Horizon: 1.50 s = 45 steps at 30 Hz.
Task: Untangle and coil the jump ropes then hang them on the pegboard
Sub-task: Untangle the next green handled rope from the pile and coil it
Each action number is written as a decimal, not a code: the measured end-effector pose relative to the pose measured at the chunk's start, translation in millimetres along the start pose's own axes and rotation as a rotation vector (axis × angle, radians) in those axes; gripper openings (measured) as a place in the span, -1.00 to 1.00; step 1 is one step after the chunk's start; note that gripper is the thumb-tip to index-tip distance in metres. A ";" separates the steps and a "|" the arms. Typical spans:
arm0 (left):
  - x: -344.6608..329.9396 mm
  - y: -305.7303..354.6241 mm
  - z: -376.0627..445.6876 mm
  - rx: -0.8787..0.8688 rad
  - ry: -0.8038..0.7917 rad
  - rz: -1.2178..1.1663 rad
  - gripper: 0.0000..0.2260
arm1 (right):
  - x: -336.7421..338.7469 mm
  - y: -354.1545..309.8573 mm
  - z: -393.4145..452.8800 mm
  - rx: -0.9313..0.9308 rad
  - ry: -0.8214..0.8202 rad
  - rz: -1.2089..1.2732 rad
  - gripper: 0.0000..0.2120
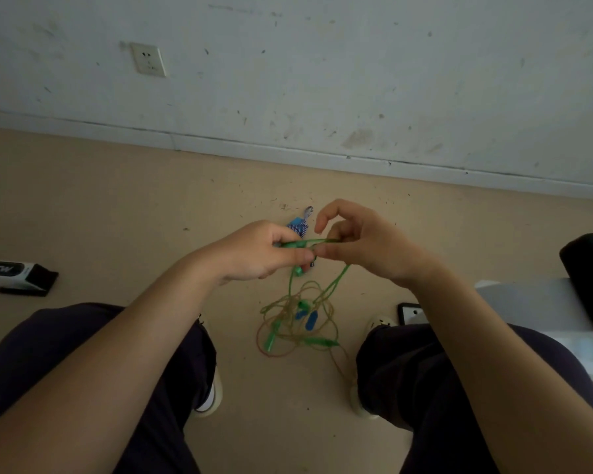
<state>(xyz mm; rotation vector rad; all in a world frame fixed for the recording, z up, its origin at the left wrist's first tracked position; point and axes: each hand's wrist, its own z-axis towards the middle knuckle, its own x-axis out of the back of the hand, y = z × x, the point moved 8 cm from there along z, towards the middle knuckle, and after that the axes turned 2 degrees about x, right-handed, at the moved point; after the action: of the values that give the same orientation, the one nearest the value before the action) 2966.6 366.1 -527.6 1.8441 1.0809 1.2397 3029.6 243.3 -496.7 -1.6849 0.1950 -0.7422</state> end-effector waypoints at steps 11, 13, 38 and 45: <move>4.2 -1.6 -1.8 -0.044 -0.088 -0.252 -0.83 | -1.2 -20.5 0.0 0.210 0.051 -0.184 -0.93; 3.4 -1.9 -1.8 -0.033 -0.095 -0.297 -0.81 | 0.5 -18.8 -0.1 0.181 0.116 -0.248 -0.95; 21.9 -0.2 -2.2 -0.055 0.122 -0.140 -0.88 | 23.3 -0.9 -1.3 0.009 0.178 -0.114 -0.86; 16.8 6.6 -6.9 -0.102 0.126 -0.193 -0.80 | 4.1 12.5 -0.5 -0.090 0.067 -0.200 -0.76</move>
<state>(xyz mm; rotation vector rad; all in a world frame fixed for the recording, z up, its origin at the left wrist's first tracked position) 2965.4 378.7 -513.0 1.5638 1.2098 1.2848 3035.8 237.5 -506.8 -1.7829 0.1088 -0.9525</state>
